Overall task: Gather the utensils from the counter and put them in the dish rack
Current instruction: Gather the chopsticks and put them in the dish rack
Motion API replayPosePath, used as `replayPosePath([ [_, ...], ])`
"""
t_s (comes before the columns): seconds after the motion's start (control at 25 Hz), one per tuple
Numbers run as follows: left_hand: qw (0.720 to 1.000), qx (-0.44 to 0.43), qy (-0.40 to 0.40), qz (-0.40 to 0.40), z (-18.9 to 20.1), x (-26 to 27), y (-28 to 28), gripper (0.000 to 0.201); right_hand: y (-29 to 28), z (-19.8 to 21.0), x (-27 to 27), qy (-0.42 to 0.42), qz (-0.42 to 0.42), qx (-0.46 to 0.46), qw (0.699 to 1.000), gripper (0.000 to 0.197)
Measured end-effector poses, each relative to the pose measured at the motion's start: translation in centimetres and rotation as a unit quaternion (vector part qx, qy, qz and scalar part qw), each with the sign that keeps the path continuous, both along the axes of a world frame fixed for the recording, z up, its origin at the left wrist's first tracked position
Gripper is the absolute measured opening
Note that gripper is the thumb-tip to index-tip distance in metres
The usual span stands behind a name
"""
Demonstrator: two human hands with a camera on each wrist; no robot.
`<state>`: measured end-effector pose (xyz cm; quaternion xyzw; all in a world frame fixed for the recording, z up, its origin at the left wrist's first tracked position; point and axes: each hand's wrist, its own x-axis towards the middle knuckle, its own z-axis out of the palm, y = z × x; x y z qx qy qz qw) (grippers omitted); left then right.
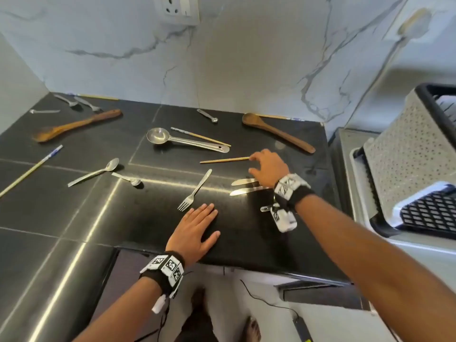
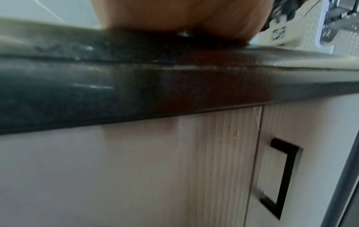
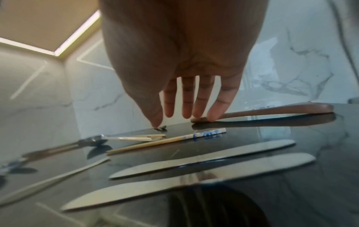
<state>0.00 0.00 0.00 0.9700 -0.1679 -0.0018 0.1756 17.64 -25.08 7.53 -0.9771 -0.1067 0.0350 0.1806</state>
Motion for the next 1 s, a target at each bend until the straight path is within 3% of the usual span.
replayPosePath([
  [0.2, 0.977, -0.201, 0.07, 0.018, 2.0, 2.0, 1.9, 0.035, 2.0, -1.5, 6.4, 0.085, 0.085, -0.133, 0.984, 0.042],
  [0.36, 0.901, -0.399, 0.126, 0.112, 4.6, 5.6, 5.3, 0.013, 1.5, -1.3, 7.8, 0.095, 0.109, -0.152, 0.978, 0.011],
  [0.48, 0.853, -0.479, 0.15, 0.144, 5.8, 8.6, 7.6, 0.012, 1.9, -0.3, 6.7, 0.077, 0.068, -0.073, 0.992, 0.005],
  [0.64, 0.803, -0.529, 0.227, 0.154, 6.7, 12.2, 8.4, 0.014, 6.6, 2.1, 2.9, 0.05, 0.025, 0.129, 0.99, 0.008],
  [0.76, 0.721, -0.606, 0.288, 0.174, 7.6, 14.5, 8.2, 0.025, 12.9, 3.0, 0.6, 0.072, 0.074, 0.202, 0.974, 0.008],
  [0.84, 0.678, -0.651, 0.285, 0.187, 8.2, 15.3, 8.5, 0.021, 16.1, 2.8, 0.3, 0.072, 0.106, 0.215, 0.968, 0.011],
  [1.0, 0.661, -0.668, 0.235, 0.248, 8.0, 16.5, 11.3, 0.018, 17.9, 2.0, 5.3, 0.042, 0.068, 0.212, 0.974, 0.014],
])
